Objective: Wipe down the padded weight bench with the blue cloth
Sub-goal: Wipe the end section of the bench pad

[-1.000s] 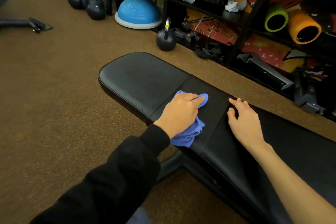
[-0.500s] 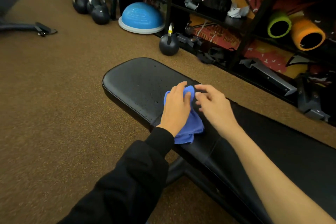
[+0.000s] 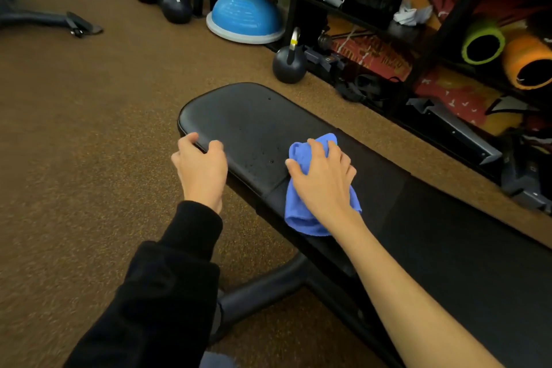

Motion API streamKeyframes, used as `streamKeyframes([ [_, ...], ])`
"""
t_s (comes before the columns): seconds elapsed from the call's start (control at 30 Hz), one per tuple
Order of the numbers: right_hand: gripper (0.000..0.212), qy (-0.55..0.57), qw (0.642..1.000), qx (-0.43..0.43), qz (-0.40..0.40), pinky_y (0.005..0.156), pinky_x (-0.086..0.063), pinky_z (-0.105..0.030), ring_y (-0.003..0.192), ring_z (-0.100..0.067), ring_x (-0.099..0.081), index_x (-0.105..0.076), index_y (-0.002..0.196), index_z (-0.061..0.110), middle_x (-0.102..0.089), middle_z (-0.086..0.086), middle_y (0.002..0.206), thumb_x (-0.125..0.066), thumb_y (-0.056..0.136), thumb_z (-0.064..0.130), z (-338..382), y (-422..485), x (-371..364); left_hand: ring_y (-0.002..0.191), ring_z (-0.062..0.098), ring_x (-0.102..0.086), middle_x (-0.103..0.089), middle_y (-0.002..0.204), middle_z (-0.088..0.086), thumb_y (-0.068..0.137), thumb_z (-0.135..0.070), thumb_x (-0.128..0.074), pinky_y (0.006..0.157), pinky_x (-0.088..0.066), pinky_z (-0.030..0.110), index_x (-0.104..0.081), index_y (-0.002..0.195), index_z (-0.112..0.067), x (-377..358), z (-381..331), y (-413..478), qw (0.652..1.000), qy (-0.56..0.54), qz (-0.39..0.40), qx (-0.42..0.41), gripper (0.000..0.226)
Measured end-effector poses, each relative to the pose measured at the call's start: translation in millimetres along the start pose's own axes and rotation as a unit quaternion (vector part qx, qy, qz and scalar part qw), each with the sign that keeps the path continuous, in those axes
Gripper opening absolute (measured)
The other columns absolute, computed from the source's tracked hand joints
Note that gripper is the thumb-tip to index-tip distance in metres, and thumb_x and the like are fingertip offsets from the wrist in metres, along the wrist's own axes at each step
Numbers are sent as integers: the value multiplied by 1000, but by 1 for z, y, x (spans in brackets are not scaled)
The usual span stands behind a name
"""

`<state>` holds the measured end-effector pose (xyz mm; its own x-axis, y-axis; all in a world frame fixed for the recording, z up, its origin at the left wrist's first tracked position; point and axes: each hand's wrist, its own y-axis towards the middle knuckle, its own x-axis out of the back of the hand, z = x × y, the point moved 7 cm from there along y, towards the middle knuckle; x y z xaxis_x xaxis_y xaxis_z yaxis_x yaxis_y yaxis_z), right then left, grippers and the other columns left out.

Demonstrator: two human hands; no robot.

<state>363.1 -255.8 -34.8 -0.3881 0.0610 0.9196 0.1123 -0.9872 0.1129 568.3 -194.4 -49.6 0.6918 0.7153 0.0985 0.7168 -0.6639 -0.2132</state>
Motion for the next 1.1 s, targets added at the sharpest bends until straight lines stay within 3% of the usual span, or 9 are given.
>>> streamKeyframes([
  [0.1, 40, 23, 999, 23, -32, 100, -30, -40, 119, -31, -41, -48, 130, 17, -40, -12, 137, -45, 94, 34, -11, 19, 3, 113, 10, -40, -30, 146, 2, 95, -21, -52, 91, -36, 26, -25, 148, -17, -7, 5, 5, 999, 9, 37, 7, 59],
  [0.2, 35, 48, 998, 25, -35, 94, -34, -34, 114, -28, -46, -53, 123, 14, -47, -12, 127, -49, 93, 30, -31, 56, 4, 119, 10, -38, -23, 149, 4, 96, -18, -52, 95, -34, 23, -17, 151, -16, -13, 6, 7, 998, 35, 54, -26, 66],
  [0.3, 35, 34, 999, 38, -5, 89, -34, -27, 114, -26, -50, -55, 125, 16, -54, -11, 125, -49, 92, 28, -41, 92, 3, 123, 17, -46, -34, 147, 7, 92, -15, -58, 103, -43, 35, -26, 147, -14, -14, 12, 15, 998, 26, 51, -31, 64],
  [0.4, 24, 47, 997, 61, 5, 79, -31, -22, 103, -23, -56, -66, 110, 21, -62, -7, 109, -48, 93, 22, -36, 106, 5, 121, 18, -49, -41, 142, 3, 89, -15, -62, 103, -45, 40, -33, 143, -18, -14, 20, 20, 999, 9, 50, -14, 61],
  [0.57, 25, 56, 986, 155, 21, 95, -32, -19, 119, -18, -51, -69, 112, 17, -60, -5, 126, -56, 93, 26, -15, 73, 13, 125, 20, -47, -44, 141, 0, 87, -18, -65, 104, -44, 43, -33, 144, -20, -14, 29, 30, 999, 12, 50, 11, 65],
  [0.67, 22, 68, 976, 205, 33, 95, -24, 0, 118, -7, -51, -71, 109, 18, -60, 2, 127, -61, 91, 26, -16, 49, 20, 127, 22, -46, -43, 143, 1, 86, -18, -65, 105, -43, 44, -31, 145, -19, -14, 31, 32, 998, 18, 51, 14, 68],
  [0.73, 20, 63, 975, 212, 19, 93, -23, 4, 116, -6, -52, -72, 107, 17, -62, 3, 124, -62, 90, 22, -24, 46, 27, 127, 23, -46, -43, 142, 1, 86, -18, -66, 104, -43, 44, -31, 145, -19, -13, 32, 33, 998, 21, 53, 17, 69],
  [0.9, 15, 42, 987, 152, -24, 81, -28, -12, 106, -18, -56, -69, 99, 10, -64, -6, 108, -60, 90, 17, -45, 82, 31, 126, 23, -46, -44, 142, 2, 87, -16, -65, 103, -44, 45, -30, 145, -19, -14, 32, 35, 998, 24, 55, 19, 68],
  [1.1, 37, 14, 995, 95, 4, 85, -34, -29, 116, -27, -50, -51, 129, 16, -56, -9, 126, -51, 93, 28, -43, 130, 3, 126, 24, -47, -43, 143, 3, 86, -15, -64, 103, -45, 44, -28, 146, -19, -18, 30, 33, 998, 21, 59, 18, 70],
])
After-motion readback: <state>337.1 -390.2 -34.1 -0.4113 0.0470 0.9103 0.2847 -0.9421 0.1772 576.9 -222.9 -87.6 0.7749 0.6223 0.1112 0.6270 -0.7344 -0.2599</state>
